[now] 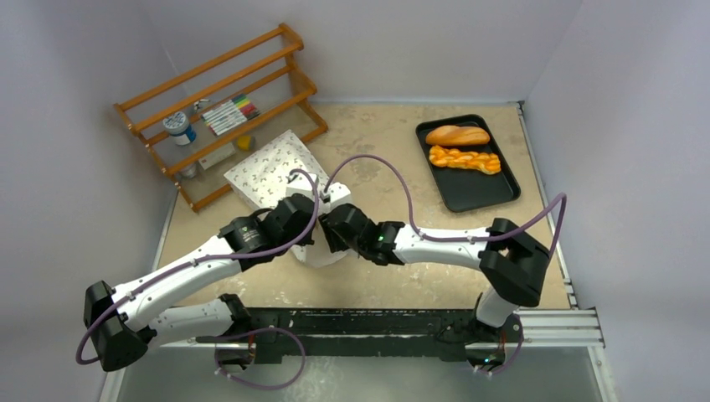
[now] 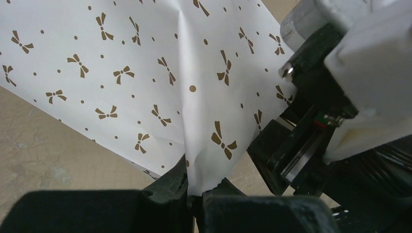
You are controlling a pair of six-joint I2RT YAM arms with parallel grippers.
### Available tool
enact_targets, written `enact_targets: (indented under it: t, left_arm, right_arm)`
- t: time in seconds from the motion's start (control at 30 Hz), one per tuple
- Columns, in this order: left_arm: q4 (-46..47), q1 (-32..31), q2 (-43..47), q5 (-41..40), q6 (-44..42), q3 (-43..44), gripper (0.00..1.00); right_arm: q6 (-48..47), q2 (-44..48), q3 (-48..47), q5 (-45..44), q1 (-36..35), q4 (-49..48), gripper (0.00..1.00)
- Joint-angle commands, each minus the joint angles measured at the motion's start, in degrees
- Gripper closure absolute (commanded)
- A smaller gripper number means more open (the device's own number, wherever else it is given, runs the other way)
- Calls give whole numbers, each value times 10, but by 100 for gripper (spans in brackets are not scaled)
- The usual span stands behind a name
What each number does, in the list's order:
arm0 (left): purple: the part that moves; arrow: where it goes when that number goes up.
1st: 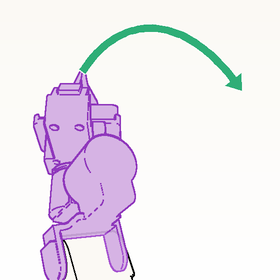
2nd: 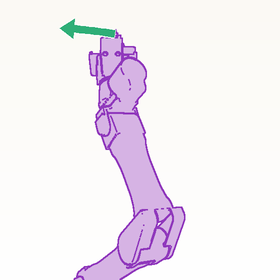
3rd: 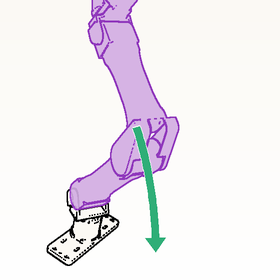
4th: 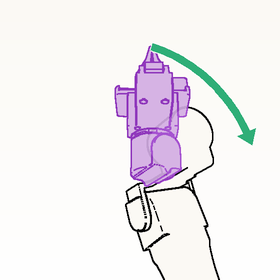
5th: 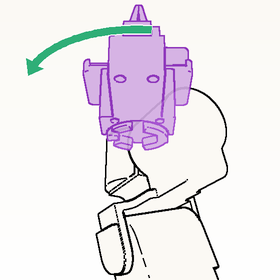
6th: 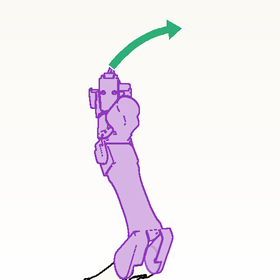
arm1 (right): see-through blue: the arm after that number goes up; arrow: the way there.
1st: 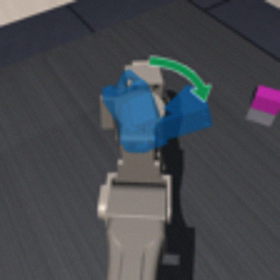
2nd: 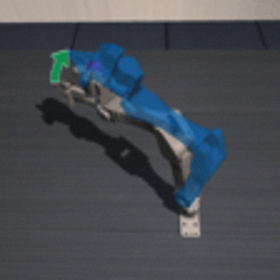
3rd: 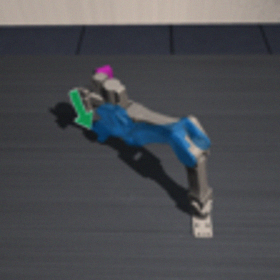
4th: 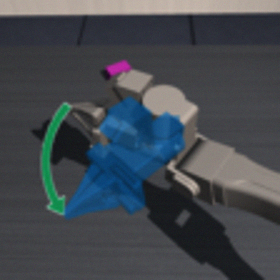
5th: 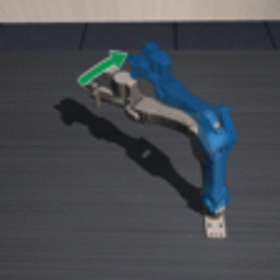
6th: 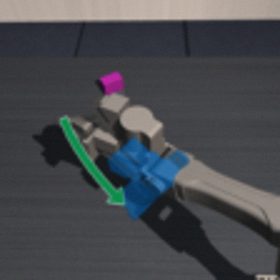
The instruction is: Take the fake bread out of the paper bag
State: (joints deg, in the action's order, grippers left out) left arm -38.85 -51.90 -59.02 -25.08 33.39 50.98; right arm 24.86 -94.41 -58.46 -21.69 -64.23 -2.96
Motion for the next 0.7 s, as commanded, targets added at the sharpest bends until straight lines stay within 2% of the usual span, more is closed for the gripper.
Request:
enact_targets:
  t: [0.0,0.23,0.37,0.43,0.5,0.53,0.67]
  left_arm:
    - [-2,-12,3,13,19,12,100]
    - [4,-17,-1,11,20,11,100]
    - [5,-18,0,8,21,12,100]
    - [5,-18,2,3,21,12,100]
    - [4,-18,5,-5,24,14,100]
    - [3,-18,5,-9,26,15,100]
    - [1,-18,-1,-24,31,26,100]
  right_arm:
    - [17,-7,-28,-23,20,-73,52]
    - [29,-31,-42,-7,26,-113,52]
    - [28,-37,-48,-5,26,-122,59]
    - [26,-30,-47,-1,26,-123,69]
    - [26,-19,-43,1,26,-119,90]
    - [27,-15,-42,-1,25,-113,95]
    - [27,13,-33,-29,26,-98,100]
